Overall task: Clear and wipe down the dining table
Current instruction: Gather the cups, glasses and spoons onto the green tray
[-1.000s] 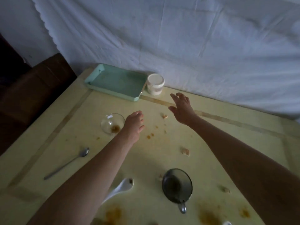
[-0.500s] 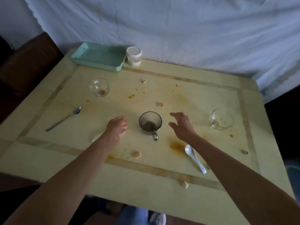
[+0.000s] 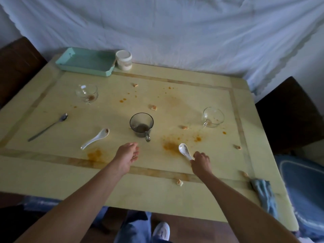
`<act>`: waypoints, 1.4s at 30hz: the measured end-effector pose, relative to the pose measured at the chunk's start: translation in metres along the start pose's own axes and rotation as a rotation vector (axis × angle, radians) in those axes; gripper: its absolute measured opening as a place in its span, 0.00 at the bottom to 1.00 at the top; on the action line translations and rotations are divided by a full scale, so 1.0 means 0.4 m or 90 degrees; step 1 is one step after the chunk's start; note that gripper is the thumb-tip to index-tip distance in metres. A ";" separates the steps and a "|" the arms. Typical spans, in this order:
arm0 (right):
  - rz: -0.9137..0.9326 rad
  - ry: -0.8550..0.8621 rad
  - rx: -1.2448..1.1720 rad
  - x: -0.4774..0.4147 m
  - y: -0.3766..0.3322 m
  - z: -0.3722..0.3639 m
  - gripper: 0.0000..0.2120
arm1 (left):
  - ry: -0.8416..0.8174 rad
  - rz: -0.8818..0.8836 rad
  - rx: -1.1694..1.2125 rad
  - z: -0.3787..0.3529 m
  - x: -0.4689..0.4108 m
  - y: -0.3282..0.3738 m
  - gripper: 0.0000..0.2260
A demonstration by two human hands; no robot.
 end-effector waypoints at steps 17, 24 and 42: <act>-0.059 0.010 0.016 -0.052 0.049 -0.043 0.08 | -0.002 0.054 -0.045 -0.079 -0.055 -0.048 0.09; -0.011 0.078 -0.406 -0.070 0.021 0.116 0.04 | -0.046 0.073 -0.018 -0.171 -0.076 -0.040 0.09; -0.156 0.004 -1.007 -0.246 0.055 0.267 0.03 | -0.009 0.027 -0.070 -0.098 -0.099 -0.029 0.13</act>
Point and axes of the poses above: each hand's wrist, its own x-axis away from the middle knuckle, its own z-axis out of the back of the hand, y = z × x, the point moved 5 cm from there along -x, towards the middle knuckle, and after that the axes turned 13 degrees about -y, right-handed, at the moved point
